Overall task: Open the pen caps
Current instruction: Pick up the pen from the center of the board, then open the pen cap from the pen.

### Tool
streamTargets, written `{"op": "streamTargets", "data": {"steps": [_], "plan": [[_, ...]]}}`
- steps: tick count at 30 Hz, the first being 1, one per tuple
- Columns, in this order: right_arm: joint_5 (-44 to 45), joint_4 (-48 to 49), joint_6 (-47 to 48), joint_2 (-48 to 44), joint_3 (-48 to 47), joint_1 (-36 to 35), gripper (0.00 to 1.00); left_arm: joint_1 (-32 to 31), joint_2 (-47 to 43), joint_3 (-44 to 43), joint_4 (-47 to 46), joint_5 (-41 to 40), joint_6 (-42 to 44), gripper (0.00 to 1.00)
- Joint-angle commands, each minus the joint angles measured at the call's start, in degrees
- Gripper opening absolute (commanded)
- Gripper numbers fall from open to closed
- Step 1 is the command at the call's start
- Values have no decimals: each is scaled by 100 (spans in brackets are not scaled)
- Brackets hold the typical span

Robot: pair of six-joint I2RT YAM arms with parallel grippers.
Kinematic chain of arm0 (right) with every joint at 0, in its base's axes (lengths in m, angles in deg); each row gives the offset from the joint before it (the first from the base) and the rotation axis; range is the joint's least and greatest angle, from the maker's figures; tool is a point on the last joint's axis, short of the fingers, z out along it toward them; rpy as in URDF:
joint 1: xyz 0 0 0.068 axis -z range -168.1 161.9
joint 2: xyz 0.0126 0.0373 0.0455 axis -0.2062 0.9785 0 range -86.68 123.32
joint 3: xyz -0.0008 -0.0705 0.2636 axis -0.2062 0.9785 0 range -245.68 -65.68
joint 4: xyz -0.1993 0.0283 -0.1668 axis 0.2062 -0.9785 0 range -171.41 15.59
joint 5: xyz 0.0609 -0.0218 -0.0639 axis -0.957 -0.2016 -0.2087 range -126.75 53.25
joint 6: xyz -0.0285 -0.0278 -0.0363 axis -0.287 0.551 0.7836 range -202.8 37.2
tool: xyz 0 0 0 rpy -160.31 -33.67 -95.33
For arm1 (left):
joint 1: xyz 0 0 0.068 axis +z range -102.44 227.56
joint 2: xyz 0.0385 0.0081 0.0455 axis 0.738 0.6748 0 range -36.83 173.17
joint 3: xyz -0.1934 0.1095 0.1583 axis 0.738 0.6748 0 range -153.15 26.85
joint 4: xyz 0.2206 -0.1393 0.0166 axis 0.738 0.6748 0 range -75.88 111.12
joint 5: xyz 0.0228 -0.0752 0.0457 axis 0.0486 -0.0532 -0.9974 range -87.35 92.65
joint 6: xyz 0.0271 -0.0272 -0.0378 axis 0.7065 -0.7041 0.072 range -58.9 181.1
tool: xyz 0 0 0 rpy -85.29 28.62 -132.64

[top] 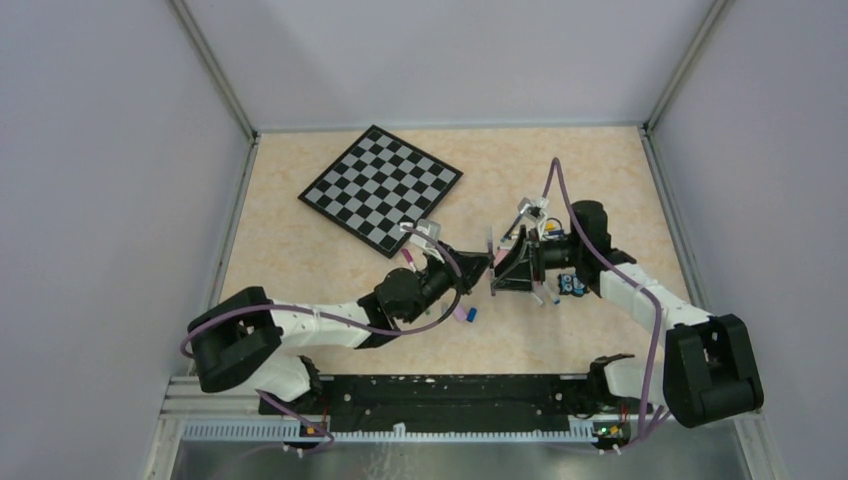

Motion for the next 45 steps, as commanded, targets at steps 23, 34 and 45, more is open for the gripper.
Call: {"op": "streamTargets", "data": {"steps": [23,34,45], "plan": [[-515,-2213,2697,-6,-668,-128,0,25,-828,74,341,622,474,83],[-1504,-1435,2014,2,-352,-162,0,878,-521,251,-638,2752,-324,82],[-1616,267,488,63,44,-347,0,950,278,-87,-1504,3315,-584,63]]}}
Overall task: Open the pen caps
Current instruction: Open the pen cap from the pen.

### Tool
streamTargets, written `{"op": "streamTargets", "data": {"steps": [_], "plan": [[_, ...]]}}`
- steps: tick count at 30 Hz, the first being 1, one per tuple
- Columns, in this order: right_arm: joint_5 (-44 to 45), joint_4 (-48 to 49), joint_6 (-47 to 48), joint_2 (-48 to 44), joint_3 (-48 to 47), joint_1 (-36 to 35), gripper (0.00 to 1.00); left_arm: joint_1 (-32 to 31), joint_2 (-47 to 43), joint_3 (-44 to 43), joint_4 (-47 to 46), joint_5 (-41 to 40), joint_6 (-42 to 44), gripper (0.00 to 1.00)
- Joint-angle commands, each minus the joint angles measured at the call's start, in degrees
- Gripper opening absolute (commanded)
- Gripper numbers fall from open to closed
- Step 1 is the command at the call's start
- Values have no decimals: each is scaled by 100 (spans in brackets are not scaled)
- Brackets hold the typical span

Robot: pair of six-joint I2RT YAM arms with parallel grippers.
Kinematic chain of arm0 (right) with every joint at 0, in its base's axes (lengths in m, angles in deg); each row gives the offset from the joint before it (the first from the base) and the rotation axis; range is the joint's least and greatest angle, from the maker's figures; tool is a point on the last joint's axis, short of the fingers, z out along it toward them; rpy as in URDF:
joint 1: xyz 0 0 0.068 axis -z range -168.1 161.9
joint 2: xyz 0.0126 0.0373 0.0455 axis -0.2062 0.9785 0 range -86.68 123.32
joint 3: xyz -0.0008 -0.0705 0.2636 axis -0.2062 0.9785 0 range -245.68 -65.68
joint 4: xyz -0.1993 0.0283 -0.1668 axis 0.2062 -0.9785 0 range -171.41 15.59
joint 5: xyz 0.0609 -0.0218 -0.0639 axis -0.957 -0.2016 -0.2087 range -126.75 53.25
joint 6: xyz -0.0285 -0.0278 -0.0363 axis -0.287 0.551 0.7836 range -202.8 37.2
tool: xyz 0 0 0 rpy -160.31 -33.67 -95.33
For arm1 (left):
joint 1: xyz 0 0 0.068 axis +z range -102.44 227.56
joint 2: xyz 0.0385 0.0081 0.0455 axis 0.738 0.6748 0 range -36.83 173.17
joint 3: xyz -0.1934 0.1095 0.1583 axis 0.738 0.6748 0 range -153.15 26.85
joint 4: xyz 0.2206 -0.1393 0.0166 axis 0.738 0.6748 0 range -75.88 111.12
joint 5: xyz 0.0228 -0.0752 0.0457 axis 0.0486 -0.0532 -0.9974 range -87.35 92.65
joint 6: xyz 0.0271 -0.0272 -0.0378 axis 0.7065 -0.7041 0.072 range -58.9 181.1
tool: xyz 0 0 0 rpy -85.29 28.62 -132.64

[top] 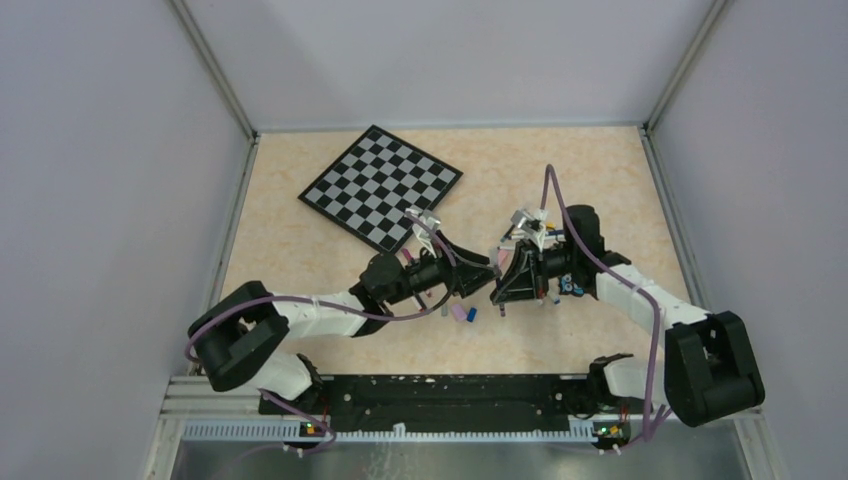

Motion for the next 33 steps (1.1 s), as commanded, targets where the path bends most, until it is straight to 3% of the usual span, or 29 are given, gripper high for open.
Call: {"op": "streamTargets", "data": {"steps": [1,15,17,22,33], "plan": [[-325,545,-244,35,-26,-136,0,6,249,-262,-945,380,-218,61],[-179,338,-73,100,-57,-142,0,6,273,-268,-1332,287,-339,41],[-182,310,-50,108,-53,-146,0,6,273,-269,-1349,281,-357,33],[-165,266,-40,163,-43,-166,0,34,260,-350,-1420,113,-302,0],[-103,202,158,433,5,-533,0,875,-346,-1027,-1511,-654,80,0]]}}
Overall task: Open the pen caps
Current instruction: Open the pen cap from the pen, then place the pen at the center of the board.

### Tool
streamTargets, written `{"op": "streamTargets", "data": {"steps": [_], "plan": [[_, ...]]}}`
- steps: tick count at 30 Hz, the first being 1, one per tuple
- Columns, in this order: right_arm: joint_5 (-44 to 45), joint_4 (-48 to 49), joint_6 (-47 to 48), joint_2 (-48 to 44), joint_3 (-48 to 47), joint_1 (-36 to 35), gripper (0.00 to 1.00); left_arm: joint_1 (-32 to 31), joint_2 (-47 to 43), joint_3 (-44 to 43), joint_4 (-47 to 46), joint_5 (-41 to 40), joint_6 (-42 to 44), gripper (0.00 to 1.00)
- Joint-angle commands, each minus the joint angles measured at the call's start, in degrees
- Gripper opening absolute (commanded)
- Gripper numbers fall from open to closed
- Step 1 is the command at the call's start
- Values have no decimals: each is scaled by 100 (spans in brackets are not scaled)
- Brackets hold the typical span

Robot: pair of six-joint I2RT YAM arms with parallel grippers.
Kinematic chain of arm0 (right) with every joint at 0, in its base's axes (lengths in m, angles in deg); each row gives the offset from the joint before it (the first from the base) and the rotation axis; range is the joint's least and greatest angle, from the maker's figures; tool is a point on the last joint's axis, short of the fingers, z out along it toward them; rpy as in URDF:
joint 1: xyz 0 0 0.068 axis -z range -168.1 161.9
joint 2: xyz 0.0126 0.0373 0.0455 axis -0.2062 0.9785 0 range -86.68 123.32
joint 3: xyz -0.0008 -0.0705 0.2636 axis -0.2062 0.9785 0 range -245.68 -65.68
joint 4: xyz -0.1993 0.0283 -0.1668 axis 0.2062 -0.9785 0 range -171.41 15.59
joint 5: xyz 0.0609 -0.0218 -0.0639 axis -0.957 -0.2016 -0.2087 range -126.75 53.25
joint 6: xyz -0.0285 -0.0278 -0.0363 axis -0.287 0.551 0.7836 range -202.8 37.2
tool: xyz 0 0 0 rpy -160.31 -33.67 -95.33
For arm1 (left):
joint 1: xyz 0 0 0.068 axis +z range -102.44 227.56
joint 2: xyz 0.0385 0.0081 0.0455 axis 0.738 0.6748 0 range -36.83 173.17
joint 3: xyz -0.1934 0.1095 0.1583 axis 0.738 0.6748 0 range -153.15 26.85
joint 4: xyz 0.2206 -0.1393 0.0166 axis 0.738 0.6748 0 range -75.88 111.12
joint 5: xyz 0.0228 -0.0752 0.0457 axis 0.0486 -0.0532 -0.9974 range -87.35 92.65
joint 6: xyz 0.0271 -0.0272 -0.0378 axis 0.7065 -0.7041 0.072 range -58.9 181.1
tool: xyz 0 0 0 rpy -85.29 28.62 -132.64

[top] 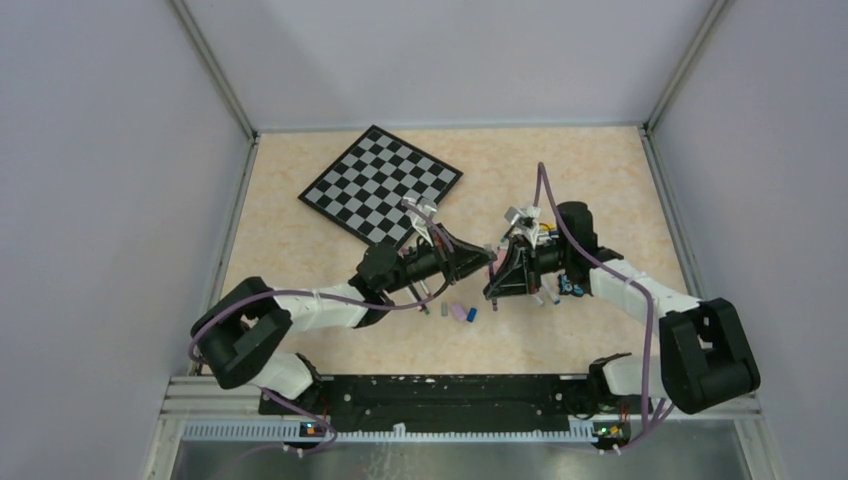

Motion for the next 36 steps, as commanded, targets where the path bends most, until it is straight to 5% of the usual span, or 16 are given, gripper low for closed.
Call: {"op": "streamTargets", "data": {"steps": [1,14,19,22,25,36], "plan": [[-261,-274,216,170,56,-363,0,570,-696,-809,-1058,-1249,486,0],[43,-1161,874,335,-195,-376,0,755,-1413,-265,-1754,-2180,652,0],[2455,-3842,3383,267,-1262,-363,0,762,-1933,-29,-316,-1804,466,0],[3873,-3773,3435,-21,-1231,-14,0,756,-2320,149,1085,-1537,418,0],[4211,-3682,3339,-269,-1131,664,0,761,-2623,481,2061,-1335,397,0],[5760,-3451,2814,-24,-1008,1432,1,744,-2922,1374,3203,-241,-93,0]]}}
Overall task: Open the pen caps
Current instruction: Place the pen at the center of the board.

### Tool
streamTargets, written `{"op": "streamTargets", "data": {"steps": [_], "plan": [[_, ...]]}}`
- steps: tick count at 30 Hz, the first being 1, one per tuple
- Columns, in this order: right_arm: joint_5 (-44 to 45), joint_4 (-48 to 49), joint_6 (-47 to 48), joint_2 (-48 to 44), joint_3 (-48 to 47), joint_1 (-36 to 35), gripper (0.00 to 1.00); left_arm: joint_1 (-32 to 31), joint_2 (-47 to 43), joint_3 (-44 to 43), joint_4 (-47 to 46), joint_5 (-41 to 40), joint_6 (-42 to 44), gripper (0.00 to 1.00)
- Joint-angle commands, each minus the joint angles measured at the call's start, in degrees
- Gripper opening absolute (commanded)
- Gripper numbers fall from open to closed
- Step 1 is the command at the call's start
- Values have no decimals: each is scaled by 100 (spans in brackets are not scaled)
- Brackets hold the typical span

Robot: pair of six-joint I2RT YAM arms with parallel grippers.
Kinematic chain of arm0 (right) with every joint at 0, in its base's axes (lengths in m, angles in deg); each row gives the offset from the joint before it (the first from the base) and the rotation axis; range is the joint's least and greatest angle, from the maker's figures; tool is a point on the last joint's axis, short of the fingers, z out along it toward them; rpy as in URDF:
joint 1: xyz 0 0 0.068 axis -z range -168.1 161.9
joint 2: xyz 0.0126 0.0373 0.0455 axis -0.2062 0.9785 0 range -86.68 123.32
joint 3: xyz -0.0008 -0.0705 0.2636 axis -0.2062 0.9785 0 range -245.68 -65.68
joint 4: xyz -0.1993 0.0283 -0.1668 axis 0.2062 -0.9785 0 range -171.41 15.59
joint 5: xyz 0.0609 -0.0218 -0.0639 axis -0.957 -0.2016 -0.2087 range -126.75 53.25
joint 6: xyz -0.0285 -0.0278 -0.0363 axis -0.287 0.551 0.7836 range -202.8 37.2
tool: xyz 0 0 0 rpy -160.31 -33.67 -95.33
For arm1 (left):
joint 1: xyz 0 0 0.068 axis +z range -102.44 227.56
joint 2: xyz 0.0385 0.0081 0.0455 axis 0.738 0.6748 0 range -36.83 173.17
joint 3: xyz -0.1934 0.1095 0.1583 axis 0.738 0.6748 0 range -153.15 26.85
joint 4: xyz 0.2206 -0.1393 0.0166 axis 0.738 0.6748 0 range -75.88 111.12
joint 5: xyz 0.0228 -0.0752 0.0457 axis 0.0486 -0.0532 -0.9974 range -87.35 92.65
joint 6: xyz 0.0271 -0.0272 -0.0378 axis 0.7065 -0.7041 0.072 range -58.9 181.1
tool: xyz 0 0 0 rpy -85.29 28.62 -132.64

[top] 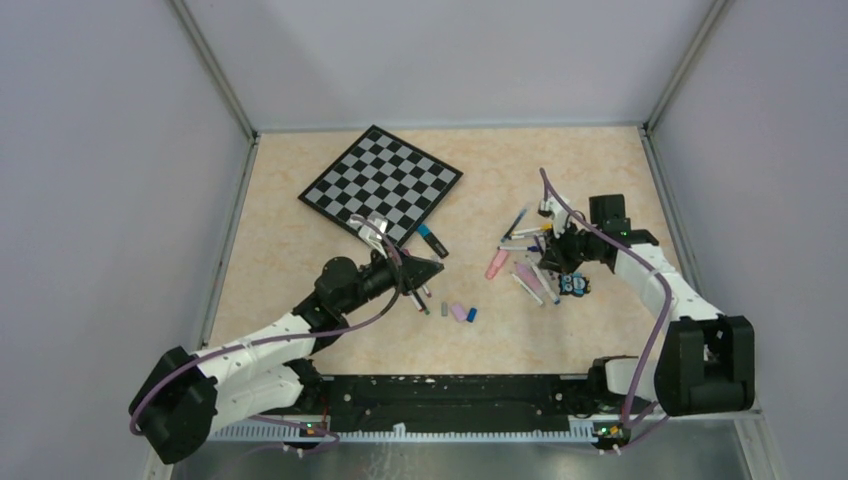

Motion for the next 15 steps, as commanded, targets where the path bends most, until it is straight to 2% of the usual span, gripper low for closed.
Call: {"op": "streamTargets", "data": {"steps": [1,6,15], "plan": [[802,89,-243,206,46,53,2,-12,-148,290,225,541,-282,0],[1243,22,-290,552,1,64,4,-15,-288,531,171,501,-372,0],[1388,-99,-401,1128,-105,66,10,-15,-221,585,92,539,-386,0]]}}
